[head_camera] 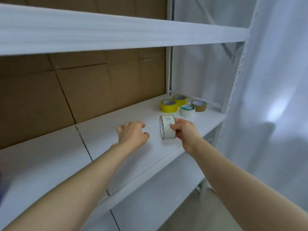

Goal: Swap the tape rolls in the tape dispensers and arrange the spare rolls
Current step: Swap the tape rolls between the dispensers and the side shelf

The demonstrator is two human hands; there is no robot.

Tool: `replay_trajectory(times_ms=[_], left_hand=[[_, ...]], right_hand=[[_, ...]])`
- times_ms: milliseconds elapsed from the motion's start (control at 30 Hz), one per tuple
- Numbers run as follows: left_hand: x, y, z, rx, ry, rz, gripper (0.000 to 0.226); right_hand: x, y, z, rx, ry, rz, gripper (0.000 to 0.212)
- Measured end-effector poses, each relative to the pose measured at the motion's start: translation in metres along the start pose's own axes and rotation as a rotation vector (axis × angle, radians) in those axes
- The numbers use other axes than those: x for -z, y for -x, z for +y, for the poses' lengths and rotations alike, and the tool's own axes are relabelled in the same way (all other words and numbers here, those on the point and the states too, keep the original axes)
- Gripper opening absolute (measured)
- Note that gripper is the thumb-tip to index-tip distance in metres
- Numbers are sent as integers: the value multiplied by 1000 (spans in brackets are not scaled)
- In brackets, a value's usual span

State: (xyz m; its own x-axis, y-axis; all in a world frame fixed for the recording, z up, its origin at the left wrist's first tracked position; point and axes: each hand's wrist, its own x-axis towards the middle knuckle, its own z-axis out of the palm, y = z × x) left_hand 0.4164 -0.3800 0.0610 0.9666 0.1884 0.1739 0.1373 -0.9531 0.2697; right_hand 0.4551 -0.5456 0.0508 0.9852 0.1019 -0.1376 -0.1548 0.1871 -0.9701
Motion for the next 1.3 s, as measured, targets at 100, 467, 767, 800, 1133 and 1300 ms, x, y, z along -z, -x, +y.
replay_trajectory(times_ms=[100, 467, 767, 800, 1133, 1300], left_hand=[[-25, -37, 33, -34, -10, -45, 43], [-114, -230, 105, -40, 6, -126, 36], [-155, -356, 167, -135, -51, -130, 46], [-161, -368, 171, -142, -81, -158, 50], [-203, -427, 185, -19, -69, -162, 34], [-153, -435, 194, 285, 887, 175, 19]], right_hand=[[48, -25, -6, 34, 53, 46, 37], [142, -175, -43, 157, 278, 163, 35], [181, -287, -83, 171, 363, 171, 45], [183, -296, -84, 184, 380, 162, 46], [192, -392, -98, 269, 672, 40, 38], [182, -441, -99, 334, 878, -8, 39]])
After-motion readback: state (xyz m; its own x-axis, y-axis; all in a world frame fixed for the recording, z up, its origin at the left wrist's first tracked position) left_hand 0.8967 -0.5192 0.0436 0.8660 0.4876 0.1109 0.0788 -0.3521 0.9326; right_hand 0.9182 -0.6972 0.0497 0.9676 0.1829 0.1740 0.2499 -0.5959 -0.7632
